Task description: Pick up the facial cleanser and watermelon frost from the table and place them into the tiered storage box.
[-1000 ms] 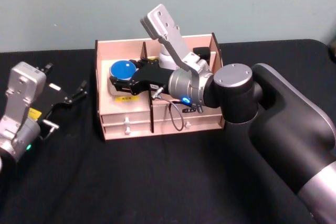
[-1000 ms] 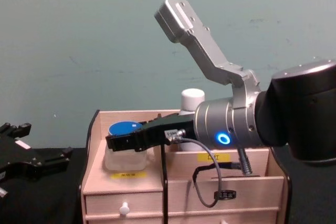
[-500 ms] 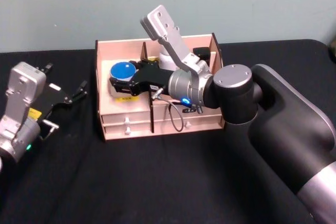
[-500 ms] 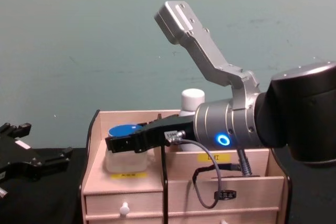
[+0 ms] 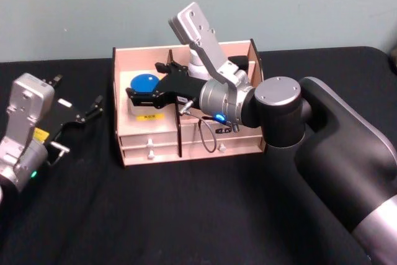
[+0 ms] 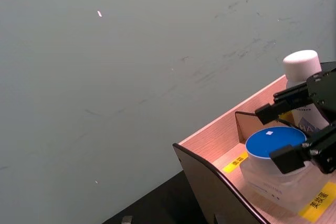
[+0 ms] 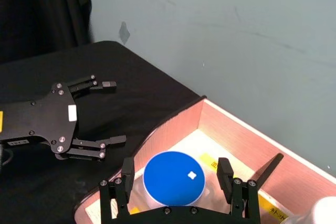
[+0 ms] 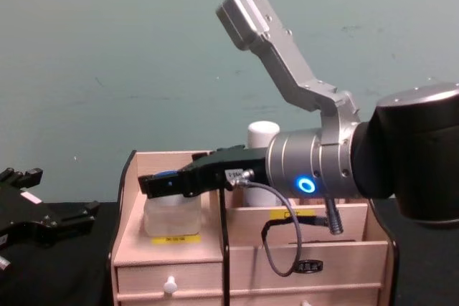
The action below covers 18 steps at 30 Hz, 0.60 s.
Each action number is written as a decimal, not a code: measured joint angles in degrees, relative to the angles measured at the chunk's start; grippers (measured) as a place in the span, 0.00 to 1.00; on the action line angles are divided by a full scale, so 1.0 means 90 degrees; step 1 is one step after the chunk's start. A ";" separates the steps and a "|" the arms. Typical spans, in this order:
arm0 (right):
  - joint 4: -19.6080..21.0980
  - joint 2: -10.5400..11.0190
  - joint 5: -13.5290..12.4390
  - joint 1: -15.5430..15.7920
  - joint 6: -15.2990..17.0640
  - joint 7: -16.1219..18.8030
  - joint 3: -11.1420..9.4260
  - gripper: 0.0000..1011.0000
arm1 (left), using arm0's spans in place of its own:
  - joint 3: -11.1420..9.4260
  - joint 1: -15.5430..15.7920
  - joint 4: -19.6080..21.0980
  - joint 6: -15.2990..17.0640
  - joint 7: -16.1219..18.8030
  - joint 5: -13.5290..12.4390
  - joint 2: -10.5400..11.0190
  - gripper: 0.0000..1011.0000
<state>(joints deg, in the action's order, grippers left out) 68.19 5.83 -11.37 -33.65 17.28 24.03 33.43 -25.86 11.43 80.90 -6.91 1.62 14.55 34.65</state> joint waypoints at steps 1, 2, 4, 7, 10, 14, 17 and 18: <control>0.0024 0.0005 0.0000 0.0010 -0.0011 0.0000 -0.0005 0.99 | 0.0000 0.0000 0.0000 0.0000 0.0000 0.0000 0.0000 1.00; 0.0052 0.0011 0.0000 0.0021 -0.0022 0.0000 -0.0010 0.99 | 0.0000 0.0000 0.0000 0.0000 0.0000 0.0000 0.0000 1.00; 0.0164 0.0042 -0.0001 0.0056 -0.0048 0.0005 -0.0024 0.99 | 0.0000 0.0000 0.0000 0.0000 0.0000 0.0000 0.0000 1.00; 0.0385 0.0109 -0.0005 0.0121 -0.0091 0.0017 -0.0048 0.99 | 0.0000 0.0000 0.0000 0.0000 0.0000 0.0000 0.0000 1.00; 0.0673 0.0202 -0.0013 0.0211 -0.0196 0.0008 -0.0097 0.99 | 0.0000 0.0000 0.0000 0.0000 0.0000 0.0000 0.0000 1.00; 0.1072 0.0339 -0.0054 0.0355 -0.0327 -0.0046 -0.0208 0.99 | 0.0000 0.0000 0.0000 0.0000 0.0000 0.0000 0.0000 1.00; 0.1441 0.0465 -0.0098 0.0500 -0.0403 -0.0141 -0.0329 0.99 | 0.0000 0.0000 0.0000 0.0000 0.0000 0.0000 0.0000 1.00; 0.1531 0.0498 -0.0103 0.0540 -0.0418 -0.0173 -0.0363 0.99 | 0.0000 0.0000 0.0000 0.0000 0.0000 0.0000 0.0000 1.00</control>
<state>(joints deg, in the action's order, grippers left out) 81.98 10.31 -12.30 -28.79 13.51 22.47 30.16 -25.86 11.43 80.90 -6.91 1.62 14.55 34.65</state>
